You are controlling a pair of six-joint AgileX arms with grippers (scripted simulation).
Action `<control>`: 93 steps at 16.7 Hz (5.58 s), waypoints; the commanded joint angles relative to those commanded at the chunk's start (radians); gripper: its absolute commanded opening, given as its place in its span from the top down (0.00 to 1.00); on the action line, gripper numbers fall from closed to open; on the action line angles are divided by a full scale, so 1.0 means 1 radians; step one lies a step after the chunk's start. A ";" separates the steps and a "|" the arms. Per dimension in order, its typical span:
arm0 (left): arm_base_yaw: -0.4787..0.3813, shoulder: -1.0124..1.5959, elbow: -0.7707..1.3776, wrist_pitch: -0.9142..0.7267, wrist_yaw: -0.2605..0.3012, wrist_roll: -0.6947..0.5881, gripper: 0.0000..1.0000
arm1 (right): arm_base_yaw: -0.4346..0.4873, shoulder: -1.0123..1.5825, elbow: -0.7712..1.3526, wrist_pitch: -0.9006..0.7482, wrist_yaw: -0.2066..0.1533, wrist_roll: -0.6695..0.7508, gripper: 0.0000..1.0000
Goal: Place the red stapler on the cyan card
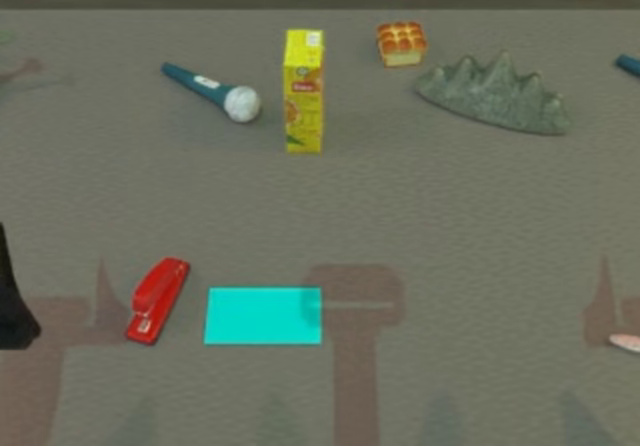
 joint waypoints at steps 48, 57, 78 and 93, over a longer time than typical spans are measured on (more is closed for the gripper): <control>-0.339 1.952 1.131 -0.749 -0.006 -0.019 0.00 | 0.000 0.000 0.000 0.000 0.000 0.000 0.00; -0.339 1.952 1.131 -0.749 -0.006 -0.019 0.53 | 0.000 0.000 0.000 0.000 0.000 0.000 0.00; -0.329 1.897 1.237 -0.914 -0.006 -0.026 1.00 | 0.000 0.000 0.000 0.000 0.000 0.000 0.00; -0.344 1.819 1.373 -1.126 0.002 -0.127 1.00 | 0.000 0.000 0.000 0.000 0.000 0.000 0.00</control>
